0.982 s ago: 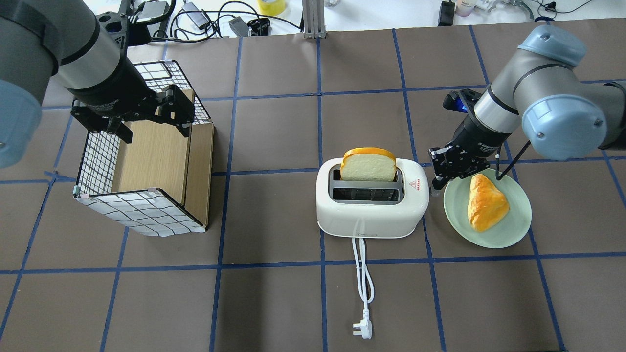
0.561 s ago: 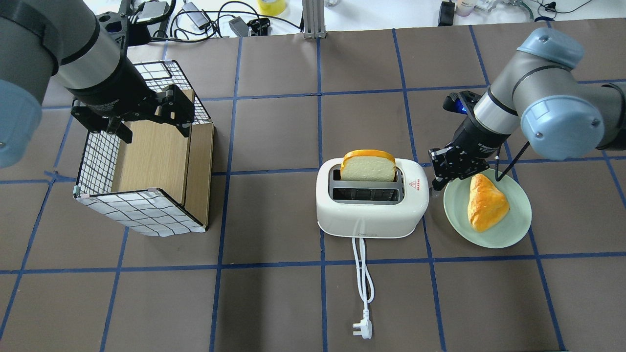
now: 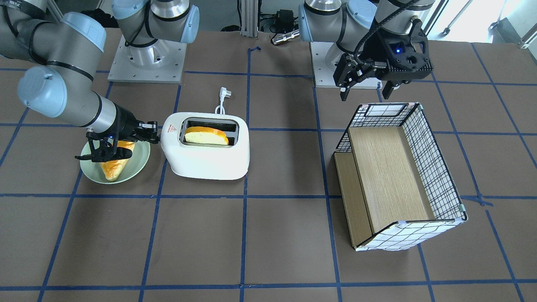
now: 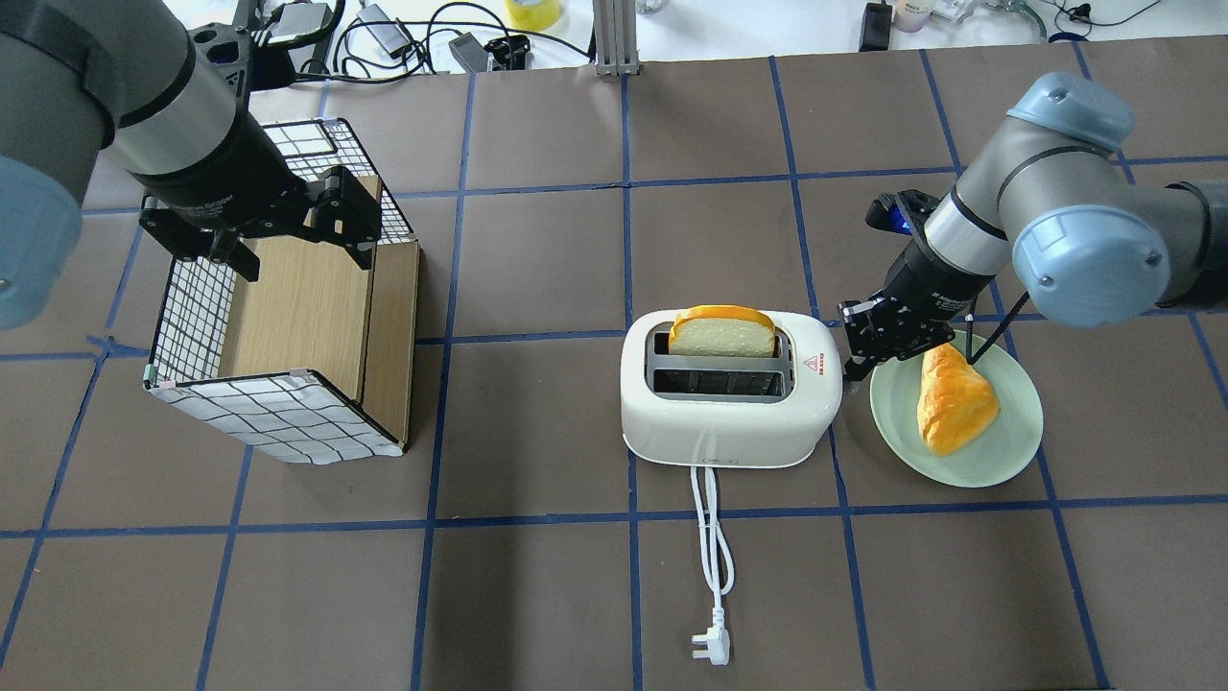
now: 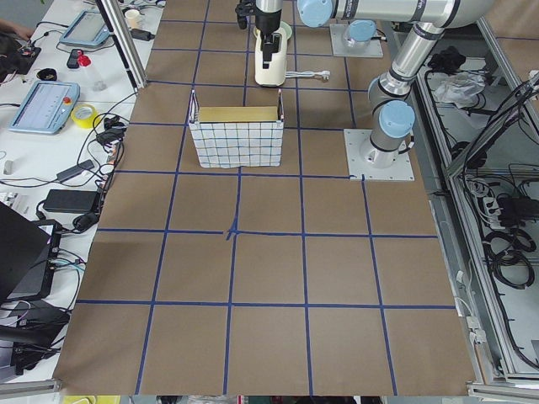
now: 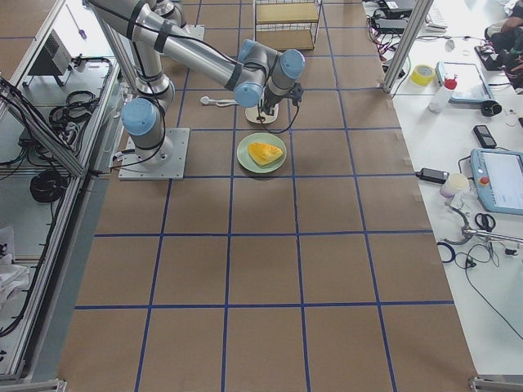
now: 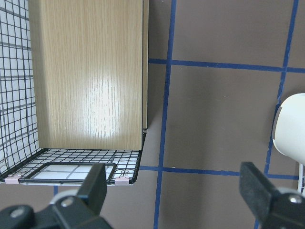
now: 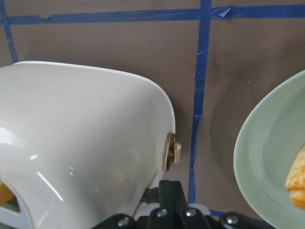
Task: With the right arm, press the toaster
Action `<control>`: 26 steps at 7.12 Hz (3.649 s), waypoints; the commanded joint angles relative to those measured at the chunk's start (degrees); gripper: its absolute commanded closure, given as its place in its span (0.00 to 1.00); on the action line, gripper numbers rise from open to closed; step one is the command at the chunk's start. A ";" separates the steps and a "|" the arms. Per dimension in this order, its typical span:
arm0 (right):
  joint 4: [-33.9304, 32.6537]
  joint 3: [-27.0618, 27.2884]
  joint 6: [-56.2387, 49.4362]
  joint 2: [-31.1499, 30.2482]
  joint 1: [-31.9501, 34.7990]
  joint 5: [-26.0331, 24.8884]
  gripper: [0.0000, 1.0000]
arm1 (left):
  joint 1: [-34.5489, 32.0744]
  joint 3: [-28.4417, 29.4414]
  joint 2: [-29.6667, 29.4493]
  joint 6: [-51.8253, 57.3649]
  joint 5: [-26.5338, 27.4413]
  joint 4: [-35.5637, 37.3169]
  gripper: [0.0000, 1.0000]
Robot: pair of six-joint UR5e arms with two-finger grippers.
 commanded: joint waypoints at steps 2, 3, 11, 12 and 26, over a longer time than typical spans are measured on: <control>-1.67 0.42 0.00 1.14 -0.04 0.00 1.00 | 0.00 0.00 0.00 0.00 0.00 0.00 0.00; -1.77 0.42 0.00 1.14 -0.04 -0.09 1.00 | 0.00 0.00 0.00 0.00 0.00 0.00 0.00; 0.32 -4.66 6.40 -2.01 0.31 -4.72 1.00 | 0.00 0.00 0.00 0.00 0.00 0.00 0.00; 2.17 -6.94 7.81 -3.59 0.32 -5.36 1.00 | 0.00 0.00 0.00 0.00 0.00 0.00 0.00; 4.91 -26.92 22.59 -4.66 12.36 -17.58 0.00 | 0.00 0.00 0.00 0.00 0.00 0.00 0.00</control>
